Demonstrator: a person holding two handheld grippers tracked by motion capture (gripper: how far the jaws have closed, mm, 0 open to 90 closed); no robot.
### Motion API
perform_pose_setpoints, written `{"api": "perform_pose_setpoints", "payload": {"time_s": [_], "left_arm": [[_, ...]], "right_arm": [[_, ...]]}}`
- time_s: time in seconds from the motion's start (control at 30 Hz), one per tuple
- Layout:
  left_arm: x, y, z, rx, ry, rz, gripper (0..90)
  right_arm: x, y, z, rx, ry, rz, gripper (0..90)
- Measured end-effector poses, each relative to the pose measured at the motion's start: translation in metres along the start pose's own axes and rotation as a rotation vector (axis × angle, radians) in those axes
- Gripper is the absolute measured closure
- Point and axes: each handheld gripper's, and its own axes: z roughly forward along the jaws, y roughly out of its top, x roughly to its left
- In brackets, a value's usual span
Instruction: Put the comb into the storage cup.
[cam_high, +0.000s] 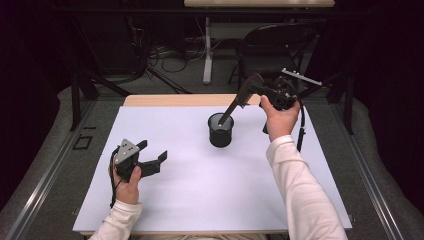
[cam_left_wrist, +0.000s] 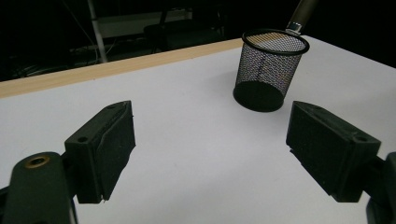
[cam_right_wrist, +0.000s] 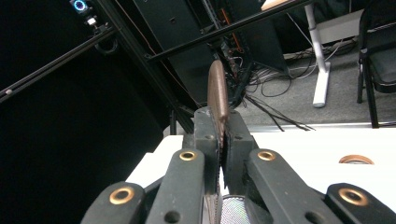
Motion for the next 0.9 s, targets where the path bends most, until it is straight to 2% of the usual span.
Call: {"api": "perform_pose_setpoints", "payload": {"time_s": [0.27,0.5,0.9], "left_arm": [[0.0,0.0,0.0,0.0,0.001,-0.001,15.7],[0.001,0.0,0.0,0.003,-0.001,-0.002,15.7],[0.001,0.0,0.0,0.002,0.0,-0.002,15.7]], "right_arm": [[-0.005,-0.004,0.011,0.002,-0.031,0.015,87.2],[-0.007,-0.009,0.023,0.014,-0.059,0.003,87.3],[-0.007,-0.015,0.035,0.022,-0.078,0.003,87.3]]}}
